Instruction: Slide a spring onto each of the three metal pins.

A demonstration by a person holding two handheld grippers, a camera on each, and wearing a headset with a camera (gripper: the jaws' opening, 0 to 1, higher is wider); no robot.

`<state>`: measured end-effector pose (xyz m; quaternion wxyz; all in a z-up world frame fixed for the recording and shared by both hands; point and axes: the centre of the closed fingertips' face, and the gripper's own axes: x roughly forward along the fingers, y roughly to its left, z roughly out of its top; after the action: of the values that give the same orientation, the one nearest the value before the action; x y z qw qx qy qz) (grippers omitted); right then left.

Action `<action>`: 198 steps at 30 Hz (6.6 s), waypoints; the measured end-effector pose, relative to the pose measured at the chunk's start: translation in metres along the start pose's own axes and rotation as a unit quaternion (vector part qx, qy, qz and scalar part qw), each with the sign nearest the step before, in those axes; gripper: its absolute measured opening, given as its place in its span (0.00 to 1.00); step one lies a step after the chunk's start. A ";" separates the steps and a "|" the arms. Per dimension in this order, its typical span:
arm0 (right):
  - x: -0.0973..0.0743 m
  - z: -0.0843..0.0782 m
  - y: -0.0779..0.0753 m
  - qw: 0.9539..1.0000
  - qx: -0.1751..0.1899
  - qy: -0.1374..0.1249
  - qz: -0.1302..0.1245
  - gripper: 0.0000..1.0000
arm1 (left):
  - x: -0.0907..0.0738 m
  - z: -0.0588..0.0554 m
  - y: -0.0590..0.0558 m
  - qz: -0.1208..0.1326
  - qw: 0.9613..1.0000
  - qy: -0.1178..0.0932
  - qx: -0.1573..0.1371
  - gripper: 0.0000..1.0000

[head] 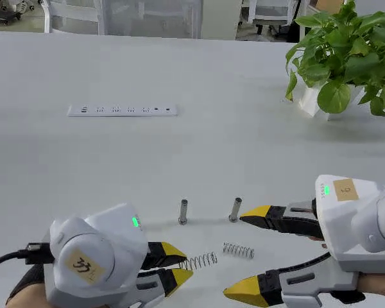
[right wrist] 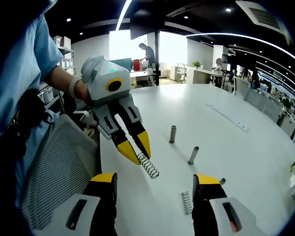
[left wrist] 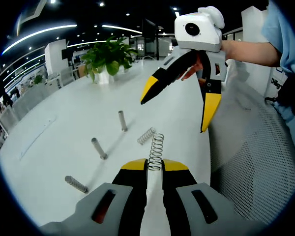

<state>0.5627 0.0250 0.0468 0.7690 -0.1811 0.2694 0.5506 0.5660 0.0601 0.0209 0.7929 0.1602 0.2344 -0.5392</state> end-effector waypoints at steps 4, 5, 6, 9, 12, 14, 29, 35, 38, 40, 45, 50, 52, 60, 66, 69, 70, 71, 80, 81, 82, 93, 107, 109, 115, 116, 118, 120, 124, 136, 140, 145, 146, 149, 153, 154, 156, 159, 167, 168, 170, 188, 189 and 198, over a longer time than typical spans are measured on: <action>0.002 -0.001 0.005 1.000 -0.017 0.007 0.023 0.49 | 0.000 0.002 -0.006 -0.013 1.000 -0.006 0.006 0.07; 0.003 -0.002 0.006 0.999 -0.018 0.007 0.026 0.47 | 0.000 0.002 -0.007 -0.015 1.000 -0.008 0.007 0.07; 0.003 -0.003 0.007 0.999 -0.021 0.010 0.031 0.46 | 0.000 0.004 -0.008 -0.019 1.000 -0.012 0.008 0.07; 0.004 -0.008 0.010 0.998 -0.031 0.017 0.044 0.41 | -0.001 0.006 -0.012 -0.028 0.999 -0.020 0.010 0.07; 0.004 -0.010 0.014 0.998 -0.038 0.016 0.056 0.37 | -0.001 0.007 -0.014 -0.034 0.999 -0.023 0.012 0.07; 0.004 -0.011 0.016 0.997 -0.044 0.016 0.062 0.32 | -0.001 0.008 -0.016 -0.039 0.999 -0.027 0.015 0.07; 0.005 -0.018 0.020 0.996 -0.048 0.016 0.078 0.11 | -0.002 0.011 -0.025 -0.057 0.998 -0.037 0.017 0.07; 0.006 -0.018 0.021 0.996 -0.044 0.013 0.081 0.07 | -0.002 0.012 -0.026 -0.058 0.997 -0.038 0.016 0.07; 0.006 -0.017 0.021 0.996 -0.045 0.013 0.080 0.07 | -0.002 0.011 -0.026 -0.059 0.997 -0.036 0.016 0.07; 0.005 -0.015 0.022 0.996 -0.047 0.011 0.080 0.07 | -0.002 0.010 -0.026 -0.059 0.998 -0.035 0.016 0.07; 0.003 -0.009 0.022 0.996 -0.052 0.010 0.077 0.07 | -0.001 0.010 -0.026 -0.058 0.998 -0.033 0.015 0.07; 0.001 0.000 0.025 0.995 -0.067 0.009 0.075 0.07 | 0.000 0.009 -0.026 -0.058 0.998 -0.028 0.015 0.07; 0.001 0.003 0.025 0.995 -0.070 0.009 0.073 0.07 | 0.001 0.009 -0.026 -0.058 0.998 -0.027 0.014 0.07; 0.003 0.017 0.031 0.993 -0.096 0.006 0.073 0.07 | 0.003 0.007 -0.029 -0.060 0.998 -0.023 0.011 0.07; 0.004 0.022 0.033 0.991 -0.111 0.008 0.075 0.07 | 0.004 0.008 -0.029 -0.060 0.998 -0.025 0.008 0.06; 0.005 0.021 0.033 0.991 -0.114 0.011 0.076 0.07 | 0.004 0.008 -0.029 -0.059 0.998 -0.025 0.007 0.06; 0.004 0.021 0.033 0.990 -0.115 0.012 0.076 0.07 | 0.004 0.008 -0.029 -0.059 0.998 -0.026 0.006 0.06; 0.004 0.020 0.033 0.990 -0.115 0.013 0.077 0.07 | 0.004 0.008 -0.029 -0.059 0.998 -0.026 0.005 0.06; 0.004 0.018 0.034 0.990 -0.119 0.020 0.079 0.07 | 0.004 0.006 -0.030 -0.059 0.998 -0.028 0.002 0.06; 0.004 0.018 0.034 0.990 -0.119 0.020 0.080 0.07 | 0.004 0.006 -0.030 -0.059 0.998 -0.028 0.002 0.06; 0.004 0.018 0.034 0.990 -0.119 0.020 0.080 0.07 | 0.004 0.006 -0.030 -0.059 0.998 -0.027 0.002 0.06; 0.006 0.015 0.033 0.991 -0.103 0.027 0.080 0.13 | 0.005 0.003 -0.031 -0.057 0.998 -0.025 -0.001 0.06; 0.001 0.011 0.028 0.983 -0.134 0.087 0.085 0.31 | 0.011 0.004 -0.035 -0.044 0.999 -0.018 0.011 0.06; 0.000 0.011 0.026 0.982 -0.140 0.094 0.088 0.31 | 0.012 0.006 -0.035 -0.043 0.999 -0.019 0.012 0.06; -0.002 0.013 0.026 0.976 -0.155 0.112 0.108 0.32 | 0.015 0.009 -0.037 -0.039 0.999 -0.023 0.016 0.06; -0.002 0.014 0.026 0.975 -0.157 0.114 0.111 0.32 | 0.015 0.010 -0.037 -0.038 0.999 -0.024 0.016 0.06; -0.002 0.014 0.027 0.973 -0.159 0.121 0.120 0.32 | 0.014 0.011 -0.036 -0.036 0.999 -0.025 0.017 0.06; -0.002 0.014 0.028 0.970 -0.163 0.129 0.128 0.31 | 0.014 0.012 -0.035 -0.033 0.999 -0.026 0.019 0.06; 0.000 0.010 0.031 0.963 -0.176 0.145 0.142 0.28 | 0.012 0.013 -0.032 -0.027 0.999 -0.029 0.018 0.06; 0.011 0.003 0.041 0.953 -0.188 0.165 0.169 0.12 | 0.012 0.012 -0.033 -0.027 0.999 -0.029 0.010 0.06; 0.014 0.000 0.041 0.951 -0.191 0.173 0.171 0.10 | 0.012 0.011 -0.033 -0.029 0.999 -0.028 0.008 0.06; 0.017 -0.003 0.040 0.950 -0.194 0.178 0.171 0.09 | 0.013 0.011 -0.034 -0.032 0.999 -0.026 0.005 0.06; 0.017 -0.003 0.040 0.949 -0.194 0.180 0.170 0.08 | 0.013 0.011 -0.034 -0.032 0.999 -0.026 0.004 0.06; 0.017 -0.007 0.039 0.946 -0.200 0.188 0.170 0.08 | 0.014 0.010 -0.034 -0.034 0.999 -0.022 0.002 0.06; 0.017 -0.009 0.039 0.945 -0.203 0.193 0.170 0.08 | 0.016 0.010 -0.036 -0.037 0.999 -0.019 -0.001 0.06; 0.017 -0.010 0.039 0.944 -0.203 0.195 0.171 0.08 | 0.016 0.010 -0.036 -0.037 0.999 -0.018 -0.001 0.06; 0.018 -0.010 0.039 0.944 -0.203 0.196 0.172 0.08 | 0.017 0.010 -0.036 -0.038 0.999 -0.018 -0.001 0.06; 0.018 -0.011 0.040 0.944 -0.203 0.197 0.173 0.08 | 0.017 0.010 -0.037 -0.039 0.999 -0.015 0.000 0.07; 0.018 -0.014 0.042 0.943 -0.196 0.198 0.182 0.08 | 0.018 0.008 -0.040 -0.043 0.999 -0.016 -0.004 0.07; 0.018 -0.014 0.042 0.943 -0.197 0.198 0.182 0.07 | 0.018 0.008 -0.041 -0.043 0.999 -0.017 -0.003 0.07; 0.019 -0.015 0.043 0.942 -0.198 0.199 0.183 0.07 | 0.018 0.007 -0.041 -0.043 0.999 -0.017 -0.006 0.07; 0.021 -0.014 0.035 0.941 -0.210 0.200 0.175 0.07 | 0.004 -0.008 -0.022 0.011 0.999 -0.024 -0.041 0.31; 0.021 -0.014 0.034 0.941 -0.211 0.201 0.174 0.07 | 0.001 -0.010 -0.018 0.018 0.999 -0.025 -0.043 0.34; 0.021 -0.010 0.025 0.942 -0.215 0.200 0.165 0.07 | -0.018 -0.024 0.006 0.072 0.993 -0.035 -0.090 0.50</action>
<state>0.5423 0.0430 0.0262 0.5402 -0.4014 0.3186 0.6674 0.5616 0.0888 0.0103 0.8489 0.0854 0.2417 -0.4623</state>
